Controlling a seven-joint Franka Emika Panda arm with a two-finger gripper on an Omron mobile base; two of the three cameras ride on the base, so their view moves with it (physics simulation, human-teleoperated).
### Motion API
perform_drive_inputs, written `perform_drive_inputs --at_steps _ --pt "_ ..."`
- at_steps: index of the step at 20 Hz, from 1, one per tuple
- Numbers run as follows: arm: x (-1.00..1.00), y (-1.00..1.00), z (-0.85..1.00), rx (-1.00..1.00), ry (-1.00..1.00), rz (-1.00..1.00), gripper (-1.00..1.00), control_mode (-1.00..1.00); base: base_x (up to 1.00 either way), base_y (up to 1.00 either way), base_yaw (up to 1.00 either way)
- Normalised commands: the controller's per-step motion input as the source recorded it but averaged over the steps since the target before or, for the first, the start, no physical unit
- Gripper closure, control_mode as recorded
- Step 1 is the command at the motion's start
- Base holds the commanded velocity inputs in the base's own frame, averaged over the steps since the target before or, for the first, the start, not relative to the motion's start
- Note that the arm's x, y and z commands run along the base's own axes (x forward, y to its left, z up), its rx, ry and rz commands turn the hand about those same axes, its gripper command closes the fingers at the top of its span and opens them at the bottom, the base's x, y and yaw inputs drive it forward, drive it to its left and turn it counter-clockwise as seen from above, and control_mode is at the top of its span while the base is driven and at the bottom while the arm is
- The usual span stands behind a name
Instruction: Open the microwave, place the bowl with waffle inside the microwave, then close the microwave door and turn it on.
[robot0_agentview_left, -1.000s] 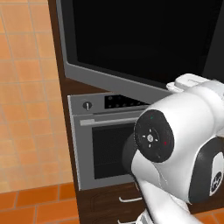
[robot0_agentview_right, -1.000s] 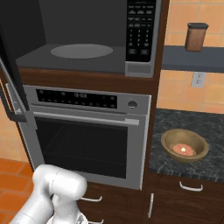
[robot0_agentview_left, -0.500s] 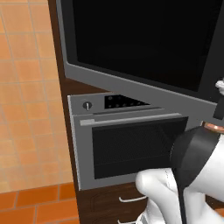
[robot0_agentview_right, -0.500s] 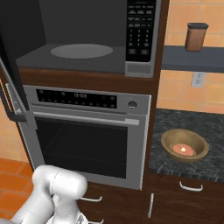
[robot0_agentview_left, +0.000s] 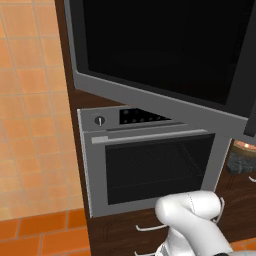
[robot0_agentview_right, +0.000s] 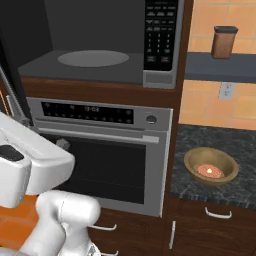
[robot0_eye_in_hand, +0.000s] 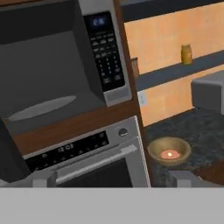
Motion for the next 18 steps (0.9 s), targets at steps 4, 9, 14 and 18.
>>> perform_drive_inputs --at_steps 4,9,14,18 --pt "0.5 0.0 -0.67 0.05 0.01 1.0 -1.0 -1.0 0.0 0.0 0.0" --pt "0.9 0.0 -0.45 0.05 -0.01 0.9 -1.0 -1.0 0.0 0.0 0.0" --pt "0.87 -0.13 -0.12 0.11 -0.22 0.61 -1.0 -1.0 0.0 0.0 0.0" --pt "0.55 -0.06 -0.22 0.09 -0.09 0.17 -1.0 -1.0 0.0 0.0 0.0"
